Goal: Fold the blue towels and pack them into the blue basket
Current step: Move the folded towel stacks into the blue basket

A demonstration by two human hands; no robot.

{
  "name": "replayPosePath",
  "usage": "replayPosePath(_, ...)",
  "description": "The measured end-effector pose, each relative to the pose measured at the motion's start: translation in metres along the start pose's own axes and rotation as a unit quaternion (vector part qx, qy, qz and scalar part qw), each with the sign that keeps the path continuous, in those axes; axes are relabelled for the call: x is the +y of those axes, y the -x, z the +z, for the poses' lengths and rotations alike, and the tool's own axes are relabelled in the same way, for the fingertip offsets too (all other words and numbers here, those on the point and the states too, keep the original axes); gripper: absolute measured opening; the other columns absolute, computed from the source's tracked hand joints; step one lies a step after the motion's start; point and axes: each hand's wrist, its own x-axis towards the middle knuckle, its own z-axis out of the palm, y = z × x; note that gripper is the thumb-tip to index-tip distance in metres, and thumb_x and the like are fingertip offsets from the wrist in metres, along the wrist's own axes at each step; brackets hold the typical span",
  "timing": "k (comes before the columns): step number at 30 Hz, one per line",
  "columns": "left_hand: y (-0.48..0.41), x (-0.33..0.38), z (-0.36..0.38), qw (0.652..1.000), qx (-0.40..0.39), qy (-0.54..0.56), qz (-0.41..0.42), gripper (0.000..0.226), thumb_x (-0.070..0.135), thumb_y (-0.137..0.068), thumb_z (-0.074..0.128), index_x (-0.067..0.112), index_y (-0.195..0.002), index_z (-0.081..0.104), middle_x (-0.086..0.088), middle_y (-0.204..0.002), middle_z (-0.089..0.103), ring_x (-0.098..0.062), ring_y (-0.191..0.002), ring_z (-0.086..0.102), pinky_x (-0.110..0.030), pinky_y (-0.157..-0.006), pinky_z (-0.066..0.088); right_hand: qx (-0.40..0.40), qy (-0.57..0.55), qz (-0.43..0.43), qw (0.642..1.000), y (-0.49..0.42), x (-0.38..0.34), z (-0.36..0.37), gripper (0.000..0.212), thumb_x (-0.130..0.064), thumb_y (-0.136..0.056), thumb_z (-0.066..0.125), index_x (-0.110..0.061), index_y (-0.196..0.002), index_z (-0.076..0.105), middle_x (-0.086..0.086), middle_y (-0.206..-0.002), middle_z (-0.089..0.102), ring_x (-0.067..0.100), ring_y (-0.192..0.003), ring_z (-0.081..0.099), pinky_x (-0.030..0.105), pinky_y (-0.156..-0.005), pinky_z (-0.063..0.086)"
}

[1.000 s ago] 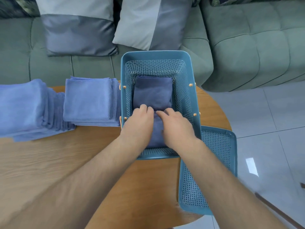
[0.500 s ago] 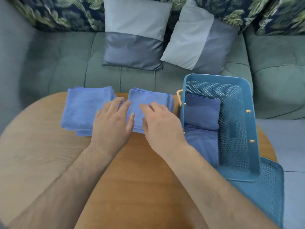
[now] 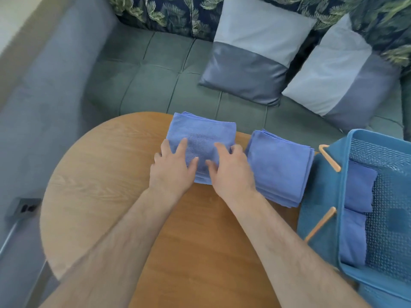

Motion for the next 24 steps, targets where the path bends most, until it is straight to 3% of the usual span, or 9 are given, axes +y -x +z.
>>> replayPosePath(5, -0.007, -0.015, 0.000, 0.999, -0.001, 0.047, -0.005, 0.059, 0.054, -0.097, 0.054, 0.034, -0.151, 0.040, -0.015, -0.141, 0.042, -0.034, -0.126, 0.042, -0.042, -0.102, 0.040, -0.034, -0.032, 0.103, 0.994, -0.006, -0.010, 0.005, 0.053, -0.032, -0.096, 0.065, -0.029, -0.144, 0.041, 0.016, -0.130, 0.044, 0.038, -0.117, 0.049, 0.041, -0.094, 0.044)
replayPosePath(8, -0.008, -0.020, -0.003, 0.999, 0.008, 0.047, -0.016, 0.054, 0.053, -0.096, 0.055, 0.036, -0.146, 0.045, -0.010, -0.129, 0.049, -0.033, -0.115, 0.048, -0.043, -0.100, 0.042, -0.030, -0.048, 0.121, 0.991, -0.006, -0.017, 0.003, 0.049, -0.026, -0.094, 0.065, -0.031, -0.138, 0.043, 0.013, -0.129, 0.042, 0.037, -0.117, 0.048, 0.041, -0.093, 0.044)
replayPosePath(12, -0.018, -0.030, -0.005, 0.980, -0.021, 0.194, -0.031, 0.039, 0.042, -0.090, 0.063, 0.034, -0.128, 0.060, -0.003, -0.120, 0.057, -0.026, -0.109, 0.055, -0.039, -0.099, 0.046, -0.055, -0.141, 0.106, 0.983, -0.002, -0.018, -0.006, 0.057, -0.004, -0.085, 0.056, -0.033, -0.132, 0.045, 0.007, -0.127, 0.036, 0.028, -0.091, 0.056, 0.034, -0.076, 0.048)
replayPosePath(14, -0.019, -0.032, -0.009, 0.956, -0.037, 0.287, -0.047, 0.025, 0.031, -0.086, 0.069, 0.029, -0.111, 0.067, 0.006, -0.103, 0.064, -0.016, -0.098, 0.060, -0.029, -0.087, 0.047, -0.095, -0.157, 0.099, 0.978, 0.003, -0.015, -0.012, 0.069, 0.000, -0.083, 0.053, -0.037, -0.140, 0.042, 0.004, -0.130, 0.031, 0.020, -0.082, 0.055, 0.031, -0.071, 0.050)
replayPosePath(16, -0.014, -0.031, -0.010, 0.919, -0.055, 0.377, -0.101, 0.019, 0.017, -0.082, 0.075, 0.027, -0.098, 0.071, 0.007, -0.090, 0.064, -0.014, -0.084, 0.061, -0.027, -0.075, 0.048, -0.118, -0.153, 0.087, 0.977, 0.010, -0.010, -0.017, 0.073, -0.001, -0.083, 0.053, -0.036, -0.145, 0.039, 0.001, -0.134, 0.029, 0.023, -0.094, 0.057, 0.033, -0.077, 0.053)
replayPosePath(18, -0.005, -0.030, -0.009, 0.883, -0.065, 0.437, -0.159, 0.020, 0.012, -0.077, 0.080, 0.025, -0.090, 0.072, -0.002, -0.093, 0.065, -0.017, -0.082, 0.064, -0.026, -0.071, 0.049, -0.116, -0.138, 0.067, 0.981, 0.018, -0.003, -0.020, 0.074, -0.001, -0.082, 0.055, -0.033, -0.148, 0.039, -0.001, -0.141, 0.027, 0.028, -0.116, 0.050, 0.038, -0.092, 0.051)
replayPosePath(20, 0.006, -0.028, -0.008, 0.851, -0.091, 0.482, -0.189, 0.022, 0.008, -0.075, 0.081, 0.022, -0.087, 0.070, -0.007, -0.101, 0.067, -0.017, -0.083, 0.066, -0.025, -0.068, 0.048, -0.116, -0.133, 0.042, 0.983, 0.027, 0.003, -0.025, 0.077, 0.000, -0.081, 0.056, -0.031, -0.150, 0.038, -0.003, -0.150, 0.022, 0.028, -0.125, 0.044, 0.036, -0.098, 0.047)
replayPosePath(24, 0.039, -0.007, -0.023, 0.792, -0.177, 0.553, -0.188, 0.039, 0.012, -0.060, 0.078, 0.022, -0.097, 0.069, -0.002, -0.102, 0.067, -0.013, -0.077, 0.065, -0.024, -0.067, 0.047, -0.115, -0.120, -0.007, 0.986, 0.048, 0.022, -0.045, 0.079, 0.002, -0.081, 0.056, -0.033, -0.150, 0.036, -0.010, -0.157, 0.013, 0.025, -0.116, 0.051, 0.036, -0.090, 0.049)
